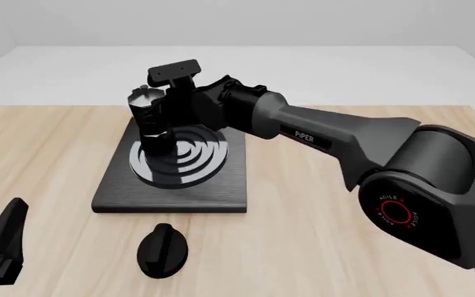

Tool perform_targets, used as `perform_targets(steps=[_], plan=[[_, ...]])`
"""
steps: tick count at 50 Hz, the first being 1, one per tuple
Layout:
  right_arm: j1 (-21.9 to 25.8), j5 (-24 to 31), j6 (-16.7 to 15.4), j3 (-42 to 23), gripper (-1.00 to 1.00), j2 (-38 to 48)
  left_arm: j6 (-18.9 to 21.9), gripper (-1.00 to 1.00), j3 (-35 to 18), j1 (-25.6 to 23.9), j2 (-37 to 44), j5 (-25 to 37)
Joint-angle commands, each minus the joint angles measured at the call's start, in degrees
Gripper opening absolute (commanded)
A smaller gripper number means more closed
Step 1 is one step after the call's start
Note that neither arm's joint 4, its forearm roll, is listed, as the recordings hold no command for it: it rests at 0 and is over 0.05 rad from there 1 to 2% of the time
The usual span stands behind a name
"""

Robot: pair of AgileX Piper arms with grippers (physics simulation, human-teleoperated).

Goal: Put both moka pots on the stove.

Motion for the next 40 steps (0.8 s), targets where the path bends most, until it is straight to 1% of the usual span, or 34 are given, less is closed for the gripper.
perform_targets(steps=[1, 3, 4, 32, 40], plan=[[0.03, -0.5, 0.27, 1.99, -1.0, -0.08, -0.01, 1.0, 0.0, 0.0, 0.0, 0.0], [-0.37, -0.67, 0.0, 2.65, -1.0, -0.32, -0.01, 1.0, 0.0, 0.0, -0.01, 0.0], [-0.16, -0.74, 0.1, 2.59, 1.0, -0.27, 0.0, 1.0, 0.0, 0.0, 0.0, 0.0], [1.06, -1.19, 0.72, 4.19, 1.0, -1.24, 0.0, 1.0, 0.0, 0.01, 0.0, 0.0], [0.66, -2.46, 0.18, 7.22, 1.0, -3.86, -0.02, 1.0, 0.0, 0.0, 0.0, 0.0]])
